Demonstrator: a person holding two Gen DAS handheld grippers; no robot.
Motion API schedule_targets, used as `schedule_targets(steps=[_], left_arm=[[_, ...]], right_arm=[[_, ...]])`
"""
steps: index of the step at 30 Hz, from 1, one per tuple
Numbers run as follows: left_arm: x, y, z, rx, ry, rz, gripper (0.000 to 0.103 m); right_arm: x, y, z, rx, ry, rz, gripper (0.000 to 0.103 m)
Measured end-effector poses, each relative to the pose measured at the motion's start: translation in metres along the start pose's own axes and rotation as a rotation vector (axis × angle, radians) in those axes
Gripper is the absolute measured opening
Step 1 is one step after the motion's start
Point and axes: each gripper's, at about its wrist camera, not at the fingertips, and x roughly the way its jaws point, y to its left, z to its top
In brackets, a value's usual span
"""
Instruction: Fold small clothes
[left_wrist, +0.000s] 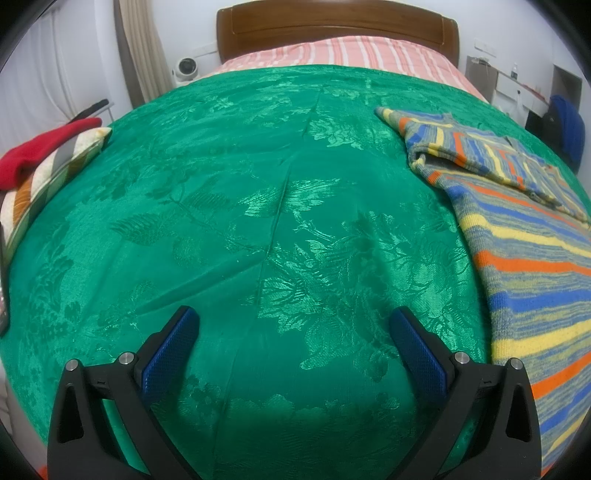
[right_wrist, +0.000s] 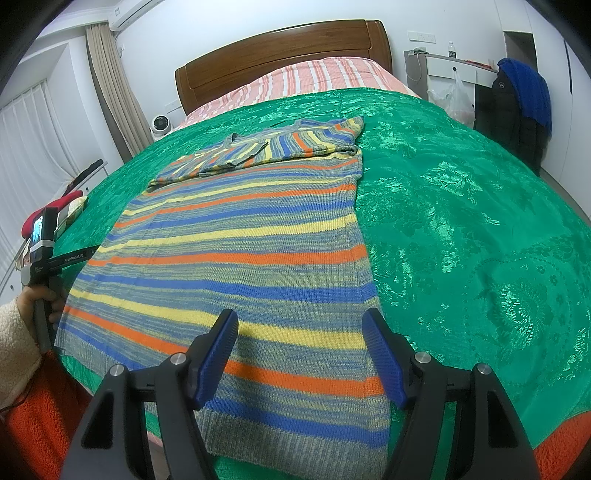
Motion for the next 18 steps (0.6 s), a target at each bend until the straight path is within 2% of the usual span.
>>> schedule_targets(steps=[5,9,10,12,15,16,17,18], left_arm=[[-0.001,0.003,0.002,-0.007,0.010,-0.026,0.103],[-0.018,0.016,0.009,-0.015,0.074,-0.075,0.101],[-0.027,0.020,0.009,-0.017,0.073,-0.107,0.101],[-0.054,0.024,0.005,0.000,0.071,-0.220,0.101],[-0.083,0.011,-0.015,0.092,0.135,-0.345,0.100],[-0.088,0.005,-0.023,0.121,0.150,-0.364,0.100],[-0.093,-0.005,-0.034,0.166,0.174,-0.382,0.095],[-0.093,-0.015,-0.044,0.205,0.200,-0.387,0.085]], right_arm=[[0.000,0.000,0.001,0.002,-0.002,-0.007,0.069],[-0.012,-0.010,0.008,0.036,-0.015,-0.030,0.069],[-0.022,-0.014,0.010,0.047,-0.026,-0.031,0.069],[-0.037,-0.022,0.014,0.051,-0.021,-0.020,0.070],[-0.049,-0.030,0.014,0.021,0.089,0.049,0.070],[-0.050,-0.030,0.012,0.008,0.137,0.081,0.070],[-0.050,-0.028,0.008,-0.005,0.178,0.106,0.070],[-0.049,-0.026,0.004,-0.022,0.220,0.126,0.070]])
